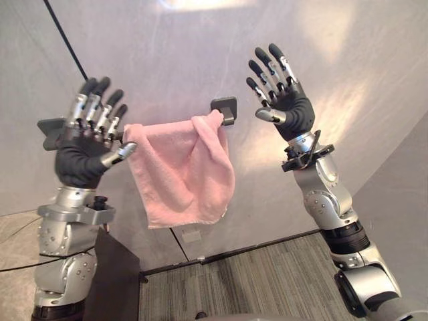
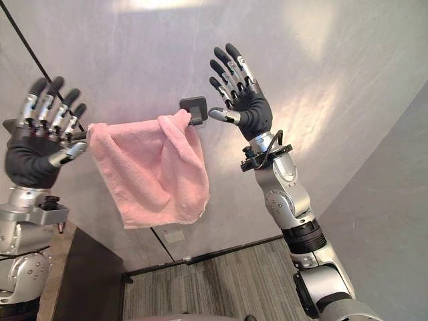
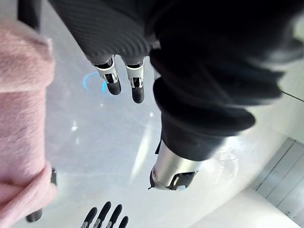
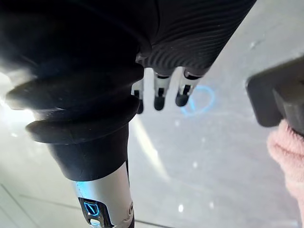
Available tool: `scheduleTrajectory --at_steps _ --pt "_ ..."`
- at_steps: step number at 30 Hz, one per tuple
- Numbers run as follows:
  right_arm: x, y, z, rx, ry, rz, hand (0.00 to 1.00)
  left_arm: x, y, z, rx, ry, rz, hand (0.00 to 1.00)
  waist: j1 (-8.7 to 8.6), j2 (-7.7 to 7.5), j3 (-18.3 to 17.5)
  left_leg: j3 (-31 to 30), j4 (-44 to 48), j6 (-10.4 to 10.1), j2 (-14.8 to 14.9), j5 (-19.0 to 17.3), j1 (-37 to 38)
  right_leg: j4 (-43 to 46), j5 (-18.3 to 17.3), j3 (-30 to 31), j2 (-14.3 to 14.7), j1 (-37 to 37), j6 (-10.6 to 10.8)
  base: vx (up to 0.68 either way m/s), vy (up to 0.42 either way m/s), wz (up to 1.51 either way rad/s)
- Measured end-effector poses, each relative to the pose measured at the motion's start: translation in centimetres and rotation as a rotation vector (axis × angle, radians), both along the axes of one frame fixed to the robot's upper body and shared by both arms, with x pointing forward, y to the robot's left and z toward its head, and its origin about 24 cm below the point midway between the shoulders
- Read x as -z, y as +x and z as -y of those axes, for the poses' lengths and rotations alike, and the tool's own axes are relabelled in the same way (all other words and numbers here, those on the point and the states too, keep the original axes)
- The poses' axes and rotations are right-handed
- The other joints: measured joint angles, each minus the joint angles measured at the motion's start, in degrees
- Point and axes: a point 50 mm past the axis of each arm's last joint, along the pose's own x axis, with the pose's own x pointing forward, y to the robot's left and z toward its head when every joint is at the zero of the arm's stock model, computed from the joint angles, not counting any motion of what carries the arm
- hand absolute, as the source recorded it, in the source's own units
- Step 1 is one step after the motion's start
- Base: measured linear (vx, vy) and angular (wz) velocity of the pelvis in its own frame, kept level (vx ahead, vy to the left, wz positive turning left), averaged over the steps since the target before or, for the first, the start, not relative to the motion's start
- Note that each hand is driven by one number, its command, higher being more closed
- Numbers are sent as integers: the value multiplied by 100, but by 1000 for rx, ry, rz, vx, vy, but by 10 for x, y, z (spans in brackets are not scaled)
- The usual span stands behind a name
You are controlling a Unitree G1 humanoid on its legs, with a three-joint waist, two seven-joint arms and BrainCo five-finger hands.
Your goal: Organize washtable
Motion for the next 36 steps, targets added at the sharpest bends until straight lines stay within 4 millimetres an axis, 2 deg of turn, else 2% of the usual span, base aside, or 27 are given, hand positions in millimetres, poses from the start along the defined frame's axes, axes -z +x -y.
scheduleTrajectory --at_steps 4,8,12,21,27,36 --pt "-1 -2 -7 -43 -16 18 0 1 -1 -2 17 -13 -3 0 0 -15 3 3 0 -1 0 -1 -1 0 8 3 0 -3 -10 0 0 0" --pt "7 -15 -32 -196 -133 33 0 6 -10 5 92 -4 -27 0 -38 -81 44 7 0 -4 6 -7 1 0 6 32 8 -14 -9 0 0 -3" --pt "24 -22 -45 -307 -257 -3 0 23 -13 12 174 -31 -119 0 -34 -169 84 15 -1 -4 3 -7 -5 1 -15 32 4 -16 22 0 0 0" --pt "45 -29 -52 -403 -374 -64 0 51 -5 23 267 -77 -269 0 -5 -225 84 26 -3 -5 1 -7 -38 3 -27 29 1 -50 37 0 0 0" --pt "48 -31 -55 -424 -378 -79 0 57 2 23 269 -86 -293 0 2 -245 79 74 -2 -5 3 -7 -65 5 -20 81 13 -106 31 0 0 -5" --pt "50 -31 -58 -430 -366 -91 0 66 14 12 205 -117 -331 0 3 -267 74 111 -4 -7 6 -5 -64 5 -4 101 36 -119 5 -1 0 -1"
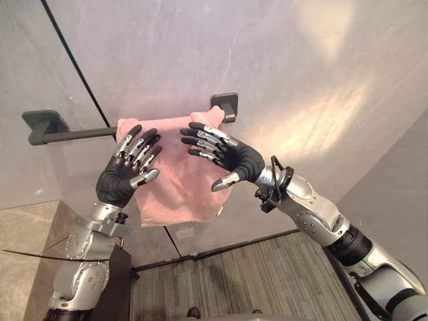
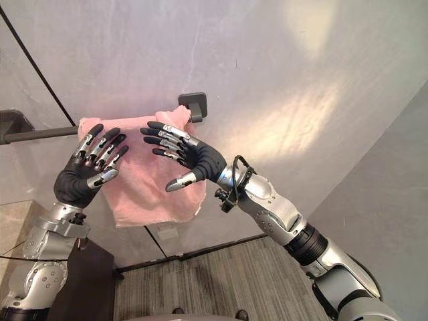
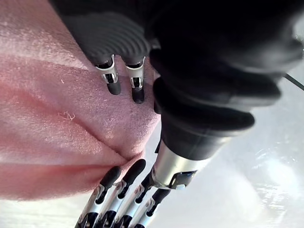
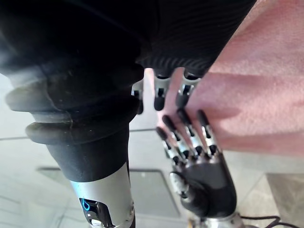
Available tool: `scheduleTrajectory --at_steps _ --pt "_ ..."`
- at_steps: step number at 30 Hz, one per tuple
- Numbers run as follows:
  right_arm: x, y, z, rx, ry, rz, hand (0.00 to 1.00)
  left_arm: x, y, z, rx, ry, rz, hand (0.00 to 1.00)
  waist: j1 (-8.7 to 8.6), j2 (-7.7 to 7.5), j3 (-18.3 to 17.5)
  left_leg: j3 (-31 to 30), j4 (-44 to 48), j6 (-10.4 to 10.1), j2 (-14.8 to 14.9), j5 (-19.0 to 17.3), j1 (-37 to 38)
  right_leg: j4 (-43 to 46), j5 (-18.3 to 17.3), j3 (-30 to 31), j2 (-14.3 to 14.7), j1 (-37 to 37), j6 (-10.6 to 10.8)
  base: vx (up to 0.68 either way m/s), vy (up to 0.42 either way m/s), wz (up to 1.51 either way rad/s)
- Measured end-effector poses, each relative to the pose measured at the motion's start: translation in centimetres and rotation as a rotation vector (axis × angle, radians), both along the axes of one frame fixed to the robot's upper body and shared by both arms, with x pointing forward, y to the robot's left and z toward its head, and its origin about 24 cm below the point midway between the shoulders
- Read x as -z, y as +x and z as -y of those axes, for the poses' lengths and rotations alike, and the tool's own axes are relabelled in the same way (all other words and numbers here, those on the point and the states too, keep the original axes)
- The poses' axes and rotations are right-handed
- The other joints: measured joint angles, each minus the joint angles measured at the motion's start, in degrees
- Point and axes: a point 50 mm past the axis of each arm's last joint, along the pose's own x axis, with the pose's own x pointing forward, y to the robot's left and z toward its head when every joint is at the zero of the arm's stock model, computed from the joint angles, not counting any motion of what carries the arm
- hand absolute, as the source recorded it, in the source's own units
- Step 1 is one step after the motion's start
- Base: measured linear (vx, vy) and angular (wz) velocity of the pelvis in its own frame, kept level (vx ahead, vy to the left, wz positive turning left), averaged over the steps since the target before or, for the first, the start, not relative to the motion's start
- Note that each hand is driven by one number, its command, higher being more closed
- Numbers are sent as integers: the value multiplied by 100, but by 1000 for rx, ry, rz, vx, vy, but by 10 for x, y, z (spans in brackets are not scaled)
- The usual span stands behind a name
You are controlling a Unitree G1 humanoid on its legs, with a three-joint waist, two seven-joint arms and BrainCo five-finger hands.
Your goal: Organize washtable
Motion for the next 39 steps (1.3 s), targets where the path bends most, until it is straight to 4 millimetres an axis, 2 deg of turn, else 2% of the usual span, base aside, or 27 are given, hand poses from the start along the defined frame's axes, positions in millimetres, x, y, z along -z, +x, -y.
scheduleTrajectory --at_steps 2,9,14,19,24,34,39 --pt "1 0 -1 1 2 -7 0 1 4 -3 -18 -3 -7 0 3 -4 -2 31 0 0 4 0 -6 0 -1 16 5 -21 -2 -8 -3 -6" --pt "0 3 -4 9 29 -24 0 -8 16 -34 -197 -11 18 0 5 -99 -42 200 0 -12 85 -6 -97 1 32 171 78 -207 -41 4 -18 -13" --pt "-3 7 2 37 42 -16 0 -11 22 -42 -260 -25 19 0 3 -105 -46 225 1 -24 99 -15 -113 4 49 201 114 -243 -66 14 -9 -4" --pt "1 10 -2 43 55 -48 0 -18 29 -56 -341 -39 40 0 19 -112 -50 237 0 -25 130 -14 -146 19 92 262 151 -288 -127 8 -9 -6" --pt "2 10 -7 35 72 -60 0 -19 31 -60 -358 -43 45 0 19 -112 -50 256 -1 -34 152 -8 -160 11 93 285 171 -299 -135 0 -1 -3" --pt "15 12 -18 33 63 -116 0 -26 33 -65 -385 -54 68 0 30 -125 -60 143 -1 -130 234 60 -331 19 100 150 252 -399 -220 4 -9 5" --pt "33 9 -13 75 31 -158 0 -28 27 -81 -466 -66 76 0 42 -125 -60 42 -1 -137 250 65 -353 20 86 93 267 -388 -241 15 4 5"
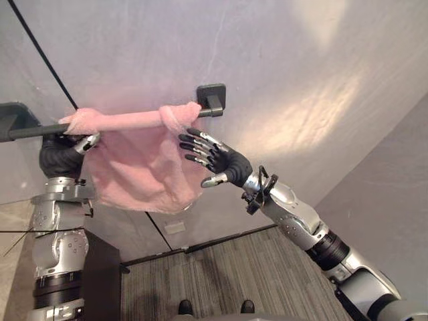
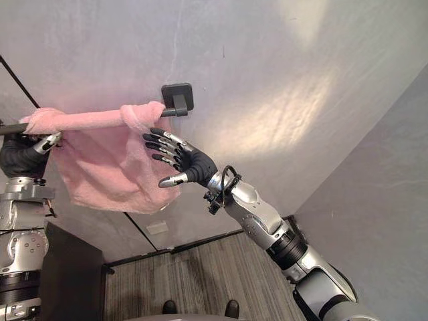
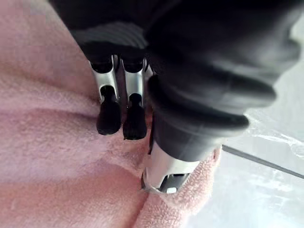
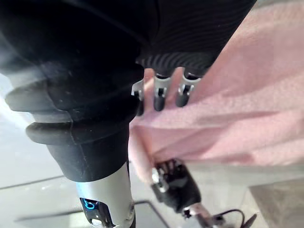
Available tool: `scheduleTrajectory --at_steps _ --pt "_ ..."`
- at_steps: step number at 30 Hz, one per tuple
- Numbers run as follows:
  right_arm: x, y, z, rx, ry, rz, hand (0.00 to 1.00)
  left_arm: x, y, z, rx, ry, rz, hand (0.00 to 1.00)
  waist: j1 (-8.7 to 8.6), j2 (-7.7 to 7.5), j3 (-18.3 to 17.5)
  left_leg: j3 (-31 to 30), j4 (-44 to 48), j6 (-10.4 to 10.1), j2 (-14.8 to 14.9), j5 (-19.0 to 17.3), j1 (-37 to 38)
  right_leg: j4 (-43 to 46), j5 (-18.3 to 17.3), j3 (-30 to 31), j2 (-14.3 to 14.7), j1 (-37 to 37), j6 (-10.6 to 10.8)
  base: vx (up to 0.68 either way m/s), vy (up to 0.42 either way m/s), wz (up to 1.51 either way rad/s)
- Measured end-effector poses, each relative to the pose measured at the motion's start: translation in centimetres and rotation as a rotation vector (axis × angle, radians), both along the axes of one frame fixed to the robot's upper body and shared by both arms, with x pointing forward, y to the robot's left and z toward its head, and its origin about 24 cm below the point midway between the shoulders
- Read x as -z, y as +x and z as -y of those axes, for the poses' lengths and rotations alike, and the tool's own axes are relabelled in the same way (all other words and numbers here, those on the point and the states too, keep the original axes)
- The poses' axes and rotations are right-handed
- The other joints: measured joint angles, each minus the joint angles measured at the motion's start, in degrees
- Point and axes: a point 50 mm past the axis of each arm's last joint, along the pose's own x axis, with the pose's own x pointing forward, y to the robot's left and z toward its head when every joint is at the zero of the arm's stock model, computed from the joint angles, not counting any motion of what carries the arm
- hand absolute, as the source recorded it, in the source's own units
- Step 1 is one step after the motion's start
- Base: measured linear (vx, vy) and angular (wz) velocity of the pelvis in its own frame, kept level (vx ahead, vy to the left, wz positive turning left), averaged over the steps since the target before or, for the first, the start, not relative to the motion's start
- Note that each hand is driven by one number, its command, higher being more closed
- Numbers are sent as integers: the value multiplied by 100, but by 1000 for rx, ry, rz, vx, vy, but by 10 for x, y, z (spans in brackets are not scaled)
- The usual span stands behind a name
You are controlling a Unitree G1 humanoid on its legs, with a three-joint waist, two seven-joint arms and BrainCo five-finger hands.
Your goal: Organize washtable
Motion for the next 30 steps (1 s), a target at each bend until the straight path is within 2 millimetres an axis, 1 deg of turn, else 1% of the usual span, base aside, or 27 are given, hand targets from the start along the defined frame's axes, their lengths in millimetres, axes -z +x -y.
scheduleTrajectory --at_steps 2,5,7,8,10,13,16,21,24,26,28,29,30 --pt "4 -1 2 12 -3 -12 0 0 -2 -3 -23 -7 0 0 3 0 0 -7 0 0 0 0 0 0 -2 -8 0 5 -2 0 0 0" --pt "10 4 9 66 -11 -31 0 -1 -8 -13 -78 1 -2 0 -4 1 1 -7 0 0 2 0 0 1 -3 -7 2 5 -4 0 0 0" --pt "12 10 21 133 -1 -46 0 1 -16 -23 -135 9 -14 0 -2 2 0 -8 0 -1 2 -1 1 0 -6 -9 3 8 -6 0 0 0" --pt "12 11 25 148 5 -49 0 1 -18 -25 -146 7 -16 0 -3 3 0 -8 0 -1 2 -1 2 0 -7 -10 3 9 -8 0 0 0" --pt "12 15 36 210 25 -58 0 1 -27 -36 -212 -8 -17 0 -6 3 1 -9 1 -2 12 -1 3 1 -12 -16 12 12 -16 0 0 0" --pt "13 17 46 265 41 -71 0 0 -42 -52 -316 -32 -9 0 12 4 1 -41 2 -2 26 -1 7 1 -20 -58 24 41 -28 11 5 5" --pt "16 16 48 273 41 -84 0 0 -45 -55 -339 -13 -18 0 10 8 2 -102 2 -3 24 -2 48 1 -33 -115 23 106 -34 17 12 11" --pt "17 16 48 274 42 -85 0 0 -46 -55 -345 0 -24 0 -1 14 5 -191 2 -3 19 -1 50 0 -50 -190 18 147 -42 5 15 7" --pt "16 17 52 292 49 -84 0 0 -46 -56 -346 1 -23 0 -1 23 10 -325 2 -8 16 3 44 1 -89 -310 17 212 -50 20 8 21" --pt "13 19 58 320 59 -78 0 -7 -53 -61 -384 4 28 0 5 39 8 -423 7 -15 12 10 20 1 -112 -414 13 242 -52 29 7 29" --pt "11 22 74 402 69 -65 0 -18 -69 -73 -464 8 109 0 24 138 -28 -558 7 -15 -30 11 26 2 -174 -582 -23 340 -16 33 16 40" --pt "10 22 81 429 75 -60 0 -20 -72 -75 -476 10 121 0 38 168 -40 -606 7 -14 -46 11 29 2 -189 -615 -37 368 -6 35 27 39" --pt "9 21 97 502 83 -49 0 -23 -76 -78 -496 15 142 0 117 241 -66 -649 5 -14 -69 10 36 1 -204 -657 -64 403 4 30 29 27"
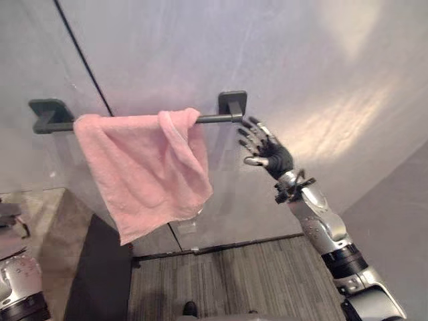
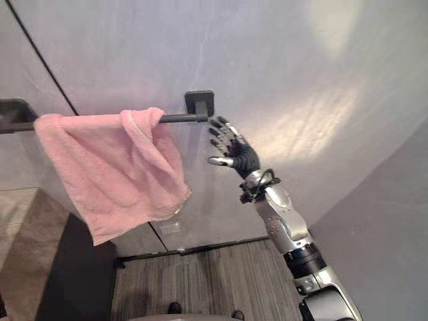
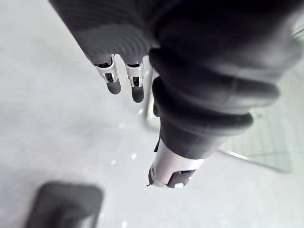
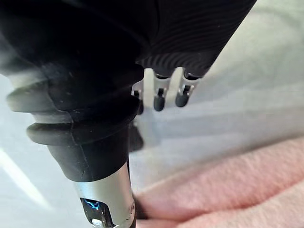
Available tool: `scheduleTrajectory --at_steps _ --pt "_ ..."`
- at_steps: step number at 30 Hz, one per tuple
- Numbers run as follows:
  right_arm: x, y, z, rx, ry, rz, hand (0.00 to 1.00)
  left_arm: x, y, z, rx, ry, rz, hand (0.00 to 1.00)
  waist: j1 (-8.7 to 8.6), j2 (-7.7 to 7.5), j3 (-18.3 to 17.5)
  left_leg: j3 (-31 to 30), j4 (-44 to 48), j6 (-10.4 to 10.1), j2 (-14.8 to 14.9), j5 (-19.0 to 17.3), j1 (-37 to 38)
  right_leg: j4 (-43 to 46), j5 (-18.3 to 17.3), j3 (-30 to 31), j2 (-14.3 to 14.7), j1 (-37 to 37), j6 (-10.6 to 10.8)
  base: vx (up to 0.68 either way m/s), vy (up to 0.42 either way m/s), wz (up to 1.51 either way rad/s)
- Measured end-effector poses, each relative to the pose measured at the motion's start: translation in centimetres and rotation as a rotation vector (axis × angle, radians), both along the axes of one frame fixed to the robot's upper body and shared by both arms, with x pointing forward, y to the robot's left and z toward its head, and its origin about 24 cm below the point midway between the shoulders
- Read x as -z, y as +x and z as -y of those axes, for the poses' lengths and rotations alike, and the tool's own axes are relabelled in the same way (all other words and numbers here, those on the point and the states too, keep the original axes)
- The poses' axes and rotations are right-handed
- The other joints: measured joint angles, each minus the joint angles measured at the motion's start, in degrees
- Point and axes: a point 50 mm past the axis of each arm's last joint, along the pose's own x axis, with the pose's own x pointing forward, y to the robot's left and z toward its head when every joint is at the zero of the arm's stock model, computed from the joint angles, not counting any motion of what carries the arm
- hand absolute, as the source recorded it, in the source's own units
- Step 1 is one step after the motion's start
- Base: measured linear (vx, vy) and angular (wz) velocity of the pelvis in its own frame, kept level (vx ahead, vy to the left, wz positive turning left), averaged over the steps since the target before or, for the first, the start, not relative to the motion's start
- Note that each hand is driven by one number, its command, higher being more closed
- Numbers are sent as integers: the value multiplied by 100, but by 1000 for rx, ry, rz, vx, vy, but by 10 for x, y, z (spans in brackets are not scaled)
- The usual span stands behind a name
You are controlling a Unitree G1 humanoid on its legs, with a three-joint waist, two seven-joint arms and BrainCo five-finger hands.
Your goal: Organize washtable
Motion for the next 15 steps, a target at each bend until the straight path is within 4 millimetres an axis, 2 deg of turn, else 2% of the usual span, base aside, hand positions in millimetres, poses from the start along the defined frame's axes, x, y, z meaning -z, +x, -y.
scheduleTrajectory --at_steps 1,2,4,5,7,8,9,10,12,13,14,15 --pt "-2 -1 19 81 1 16 0 -2 -7 -4 -28 9 12 0 84 54 -32 -21 0 0 -17 0 -15 0 -5 -59 -20 3 7 26 28 22" --pt "-4 -3 29 125 3 25 0 -2 -12 -5 -44 14 15 0 102 75 -35 -47 2 1 -29 0 -16 0 -11 -80 -31 13 17 20 27 18" --pt "-5 -10 78 365 6 33 0 -3 -28 -11 -99 30 18 0 147 104 -46 -137 -1 3 -57 2 24 0 -32 -118 -52 93 46 13 18 19" --pt "-6 -12 91 434 10 33 0 -3 -32 -13 -117 31 14 0 147 104 -46 -145 -2 3 -62 1 39 0 -40 -127 -56 103 56 -11 7 9" --pt "-12 -29 142 713 30 50 0 2 -54 -23 -223 9 2 0 120 102 -47 -138 -3 4 -78 -3 70 -2 -66 -114 -72 111 79 0 0 0" --pt "-13 -35 154 781 36 54 0 3 -59 -25 -251 3 -1 0 105 101 -48 -136 -4 4 -80 -3 71 -5 -69 -109 -74 111 82 0 0 0" --pt "-13 -49 176 917 52 54 0 6 -70 -28 -312 -8 -15 0 63 96 -52 -133 -4 4 -81 -4 73 -18 -74 -104 -76 111 86 0 0 0" --pt "-12 -55 186 978 66 49 0 8 -74 -30 -341 -13 -23 0 31 93 -55 -133 -4 4 -81 -4 73 -19 -86 -104 -75 112 88 -8 2 -3" --pt "-6 -82 215 1197 100 21 0 18 -86 -32 -431 -53 -49 0 -27 125 -101 -112 -4 7 -80 -7 79 -21 -105 -86 -76 102 85 0 0 -6" --pt "-4 -88 221 1246 110 13 0 22 -87 -32 -443 -71 -54 0 -52 138 -115 -111 -4 8 -80 -7 82 -21 -105 -84 -76 103 85 3 0 -6" --pt "0 -98 229 1339 145 -9 0 37 -92 -29 -471 -116 -101 0 -150 198 -153 -96 -4 8 -77 -8 89 -21 -103 -75 -76 102 89 2 0 -6" --pt "3 -102 231 1366 157 -19 0 43 -91 -27 -469 -131 -119 0 -162 211 -161 -74 -3 7 -72 -9 97 -21 -103 -70 -72 97 90 1 -1 -10"
